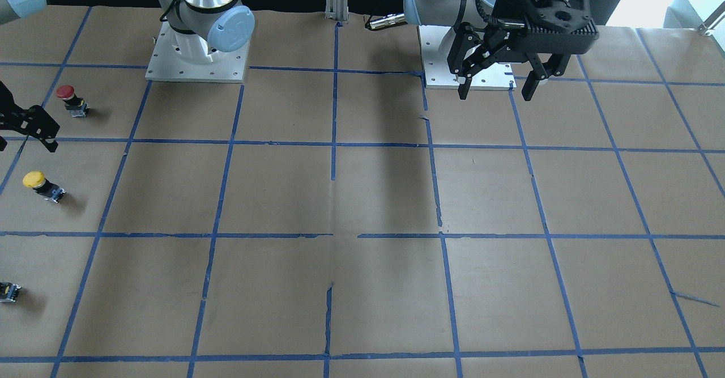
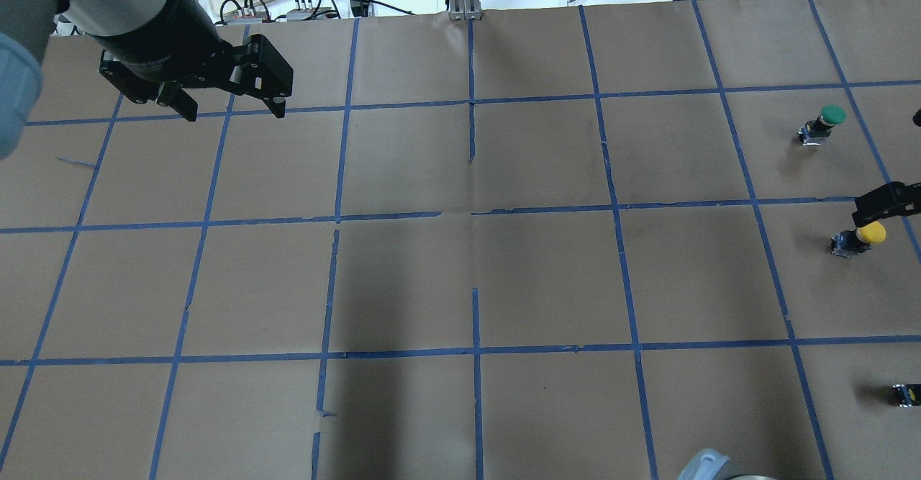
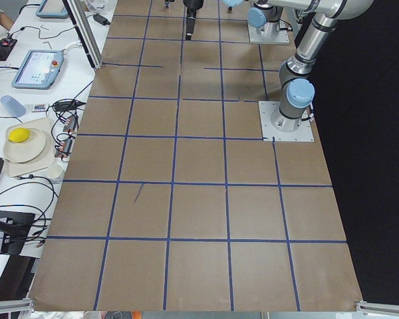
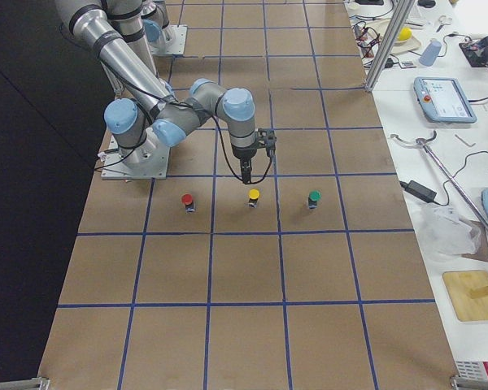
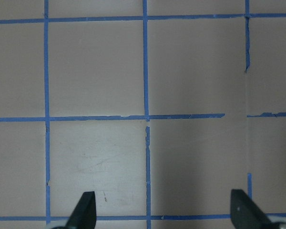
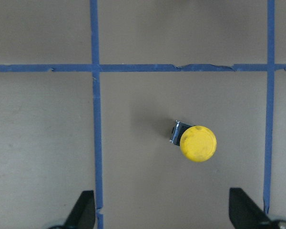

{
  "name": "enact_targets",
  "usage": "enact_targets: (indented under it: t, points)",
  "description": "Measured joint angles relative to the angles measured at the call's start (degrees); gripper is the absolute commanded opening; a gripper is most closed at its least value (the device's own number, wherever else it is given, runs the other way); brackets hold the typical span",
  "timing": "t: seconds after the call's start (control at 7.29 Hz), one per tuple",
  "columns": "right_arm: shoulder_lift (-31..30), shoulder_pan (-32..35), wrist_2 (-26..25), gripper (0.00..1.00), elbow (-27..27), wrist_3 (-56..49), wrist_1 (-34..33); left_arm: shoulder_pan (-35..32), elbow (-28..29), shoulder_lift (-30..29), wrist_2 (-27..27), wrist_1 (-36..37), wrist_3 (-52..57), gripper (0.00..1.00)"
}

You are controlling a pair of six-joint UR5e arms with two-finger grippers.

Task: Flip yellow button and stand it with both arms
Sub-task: 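Open the right gripper and raise it away from the standing button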

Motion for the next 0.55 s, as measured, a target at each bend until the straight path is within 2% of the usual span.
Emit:
enact_targets:
  t: [0.55]
  points:
    - [-2.57, 12.99, -0.47, 1.00, -13.10, 17.53, 21.71, -0.06, 0.17, -0.08, -0.07, 0.00, 0.00, 1.00]
